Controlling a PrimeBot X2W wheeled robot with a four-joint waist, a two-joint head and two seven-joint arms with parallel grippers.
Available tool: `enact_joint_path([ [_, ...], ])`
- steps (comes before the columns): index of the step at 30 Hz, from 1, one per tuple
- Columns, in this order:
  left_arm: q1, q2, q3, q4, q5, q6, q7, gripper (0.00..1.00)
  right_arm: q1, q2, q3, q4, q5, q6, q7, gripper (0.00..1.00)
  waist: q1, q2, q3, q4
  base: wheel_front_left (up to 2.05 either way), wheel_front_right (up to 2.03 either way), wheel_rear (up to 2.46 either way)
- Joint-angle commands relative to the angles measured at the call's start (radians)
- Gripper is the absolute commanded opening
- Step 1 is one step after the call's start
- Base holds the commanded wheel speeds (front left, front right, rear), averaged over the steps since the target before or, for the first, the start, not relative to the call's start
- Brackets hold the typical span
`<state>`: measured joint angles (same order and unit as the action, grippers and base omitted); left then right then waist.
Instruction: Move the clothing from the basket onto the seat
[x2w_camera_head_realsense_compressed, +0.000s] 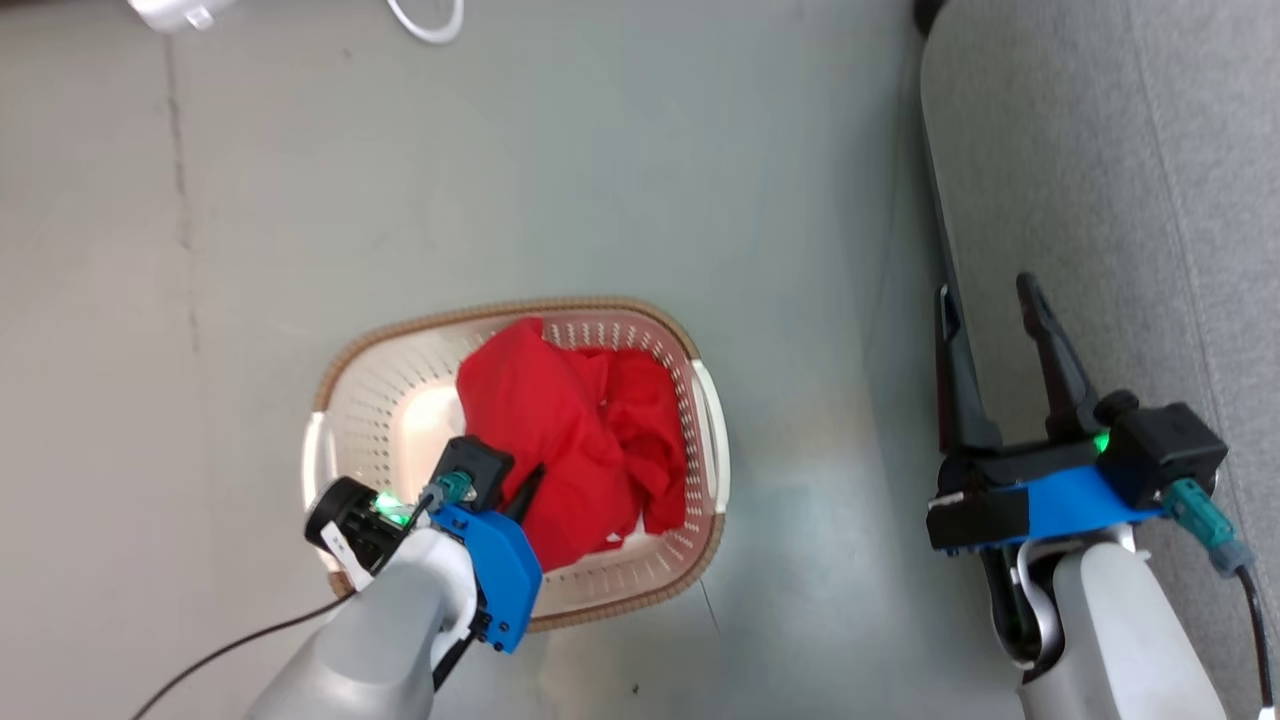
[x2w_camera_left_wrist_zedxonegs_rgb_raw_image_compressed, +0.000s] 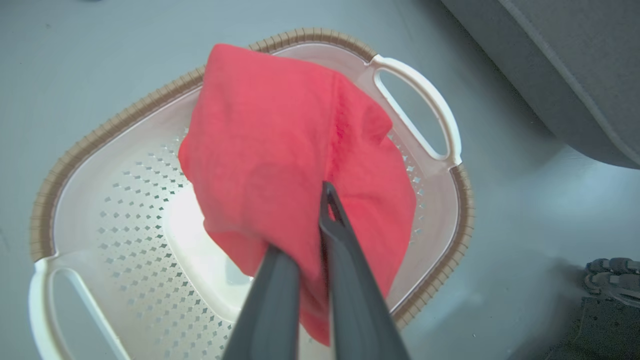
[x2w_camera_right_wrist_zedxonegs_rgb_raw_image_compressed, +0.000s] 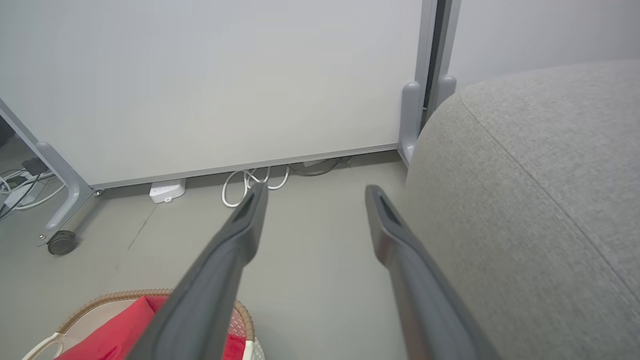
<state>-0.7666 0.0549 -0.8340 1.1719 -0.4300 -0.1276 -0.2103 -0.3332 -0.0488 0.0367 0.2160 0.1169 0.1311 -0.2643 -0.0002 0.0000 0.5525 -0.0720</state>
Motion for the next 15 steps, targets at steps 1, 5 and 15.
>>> enact_joint_path([
  [1, 0.017, 0.003, -0.007, -0.012, -0.013, -0.004, -0.011, 0.00, 0.015, -0.003, 0.002, 0.003, -0.004, -0.001, 0.000, 1.00, 0.0002, 0.0000, -0.059, 0.029, 0.00, 0.00, 0.00],
  [5, 0.039, 0.009, -0.028, -0.059, -0.055, -0.004, -0.035, 0.00, 0.052, -0.003, 0.001, 0.015, -0.007, -0.001, 0.000, 1.00, 0.0002, 0.0000, -0.124, 0.044, 0.00, 0.00, 0.00],
  [15, 0.048, 0.027, -0.023, -0.201, -0.099, -0.004, -0.057, 0.00, 0.128, -0.003, -0.005, 0.037, -0.015, -0.001, 0.000, 1.00, 0.0002, 0.0000, -0.258, 0.067, 0.00, 0.00, 0.00],
])
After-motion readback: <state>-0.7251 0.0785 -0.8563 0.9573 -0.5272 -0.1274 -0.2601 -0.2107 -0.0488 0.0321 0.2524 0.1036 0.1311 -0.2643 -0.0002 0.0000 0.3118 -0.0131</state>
